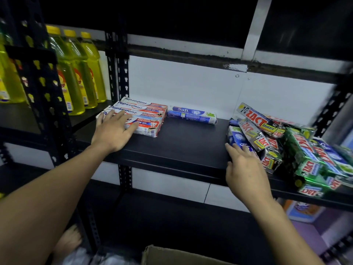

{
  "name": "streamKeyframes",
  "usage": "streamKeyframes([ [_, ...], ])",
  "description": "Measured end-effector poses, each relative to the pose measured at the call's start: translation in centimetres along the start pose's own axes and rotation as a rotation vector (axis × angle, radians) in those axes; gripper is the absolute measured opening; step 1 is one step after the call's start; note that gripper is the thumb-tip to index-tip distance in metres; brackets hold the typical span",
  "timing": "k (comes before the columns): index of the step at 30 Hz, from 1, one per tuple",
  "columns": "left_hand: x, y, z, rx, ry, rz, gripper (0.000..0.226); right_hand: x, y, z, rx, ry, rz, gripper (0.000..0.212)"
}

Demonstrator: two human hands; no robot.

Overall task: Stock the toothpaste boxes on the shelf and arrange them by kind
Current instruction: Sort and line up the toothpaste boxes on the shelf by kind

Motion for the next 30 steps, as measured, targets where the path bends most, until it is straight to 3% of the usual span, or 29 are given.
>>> streamKeyframes([
  [3,0.1,0.1,-0.1,0.001,-0.002,-0.006,0.067,1.0,-0.1,0.3,0.005,-0.043,-0.070,0.053],
  [10,0.0,0.1,0.0,-0.012,0.003,0.001,0.066,1.3,-2.2,0.0,0.005,-0.172,-0.503,0.043],
  [16,0.1,0.2,-0.2,-0.022,0.012,-0.007,0.066,-1.3,-1.5,0.4,0.041,-0.048,-0.366,0.046],
  [20,0.1,0.2,-0.2,-0.028,0.012,-0.004,0.065,0.4,-0.6,0.2,-0.046,-0.144,-0.387,0.036],
  [25,0.1,0.2,-0.1,-0.022,0.011,-0.009,0.064,1.4,-0.6,-1.2,0.005,-0.308,-0.510,0.043],
  [30,0.2,0.3,-0.2,-0.030,0.014,-0.011,0.064,-1.0,0.4,-4.1,0.124,-0.308,-0.232,0.052],
])
Point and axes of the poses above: each hand's wrist, its own z-axis away from the middle knuckle, its own y-axis out of the palm, x = y × z, the point moved 4 cm from there along -z, towards the middle knuckle, and after that the axes turned 8 degrees about -z, right-handed, at the moved point
